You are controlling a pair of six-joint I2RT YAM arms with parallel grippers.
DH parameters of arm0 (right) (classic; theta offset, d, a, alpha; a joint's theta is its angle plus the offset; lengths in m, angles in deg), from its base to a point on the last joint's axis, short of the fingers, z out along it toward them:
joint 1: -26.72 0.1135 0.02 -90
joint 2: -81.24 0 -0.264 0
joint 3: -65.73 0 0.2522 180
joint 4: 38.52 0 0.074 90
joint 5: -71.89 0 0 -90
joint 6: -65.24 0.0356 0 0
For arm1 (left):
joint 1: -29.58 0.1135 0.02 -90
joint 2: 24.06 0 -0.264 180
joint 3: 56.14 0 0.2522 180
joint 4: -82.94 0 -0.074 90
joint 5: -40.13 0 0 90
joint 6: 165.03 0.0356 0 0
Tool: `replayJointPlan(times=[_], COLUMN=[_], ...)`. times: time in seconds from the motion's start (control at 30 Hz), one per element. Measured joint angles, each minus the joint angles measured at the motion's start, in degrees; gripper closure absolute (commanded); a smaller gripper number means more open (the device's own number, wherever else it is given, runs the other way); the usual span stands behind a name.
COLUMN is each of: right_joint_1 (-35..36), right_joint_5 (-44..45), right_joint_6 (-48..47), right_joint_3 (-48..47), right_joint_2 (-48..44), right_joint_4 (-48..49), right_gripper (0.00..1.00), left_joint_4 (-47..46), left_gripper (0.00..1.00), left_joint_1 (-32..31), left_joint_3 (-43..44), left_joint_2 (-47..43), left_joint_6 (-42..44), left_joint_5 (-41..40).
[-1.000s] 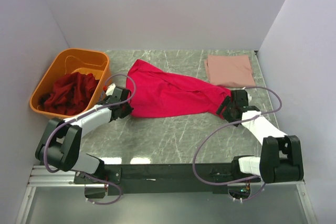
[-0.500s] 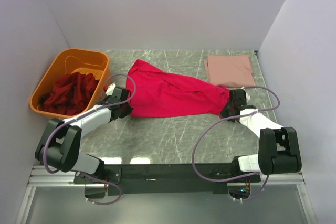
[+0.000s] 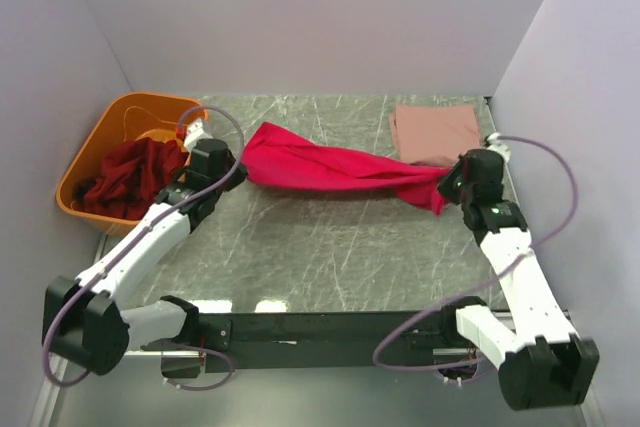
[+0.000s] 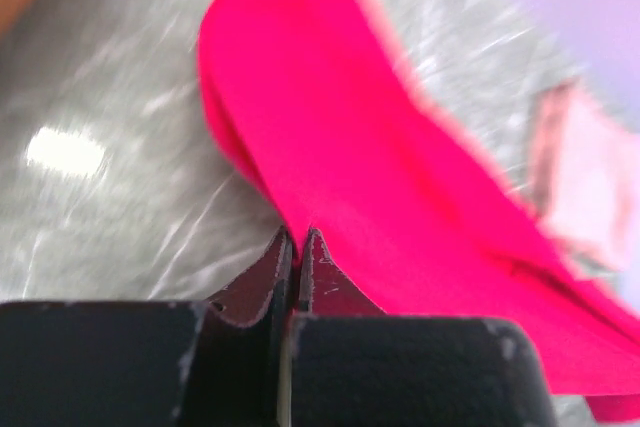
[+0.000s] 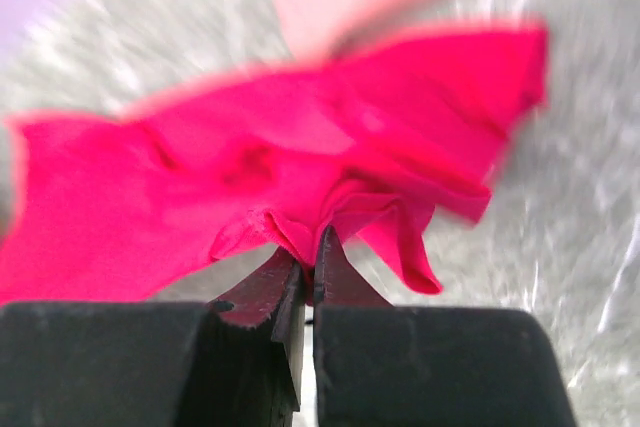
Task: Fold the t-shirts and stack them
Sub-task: Flatten the tshirt out
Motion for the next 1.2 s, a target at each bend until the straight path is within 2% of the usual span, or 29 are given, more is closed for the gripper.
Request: replayJointPlan(times=[0.17,0.43,0.7,1.0,1.2], right_joint_1=[0.0,0.0,0.0,0.0,0.0], right_joint_5=[2.3,4.9,3.9,-1.7,-4.8], right_joint_6=[-1.9,-6.5,-13.2,-20.1,-24.5], right_joint_3=[-10.1,-21.9,-33.5,-53.1,-64.5], right_joint_2=[-4.2,-3.2,-4.3,-8.9,-11.8], right_joint_4=[-2.6,-5.1,-7.7,-9.3,-9.4], right_gripper=[1.00,1.00,1.00,1.00,1.00], left_joint_4=[-0.9,-2.3,-2.9,-4.2,-3.6], left_gripper=[0.99,0.99,0.99,0.99,0.99], left_joint_1=[0.0,-0.2,-0.3,-0.3,-0.4], left_joint_3=[5.6,10.0,19.8,34.4,46.4], left_joint_2=[-3.7,-7.6,-10.8,-17.4,-18.8], left_joint_6=[1.7,4.5,9.4,15.4,17.6], left_joint_5=[-1.2,-2.2,-2.1,5.1,10.3])
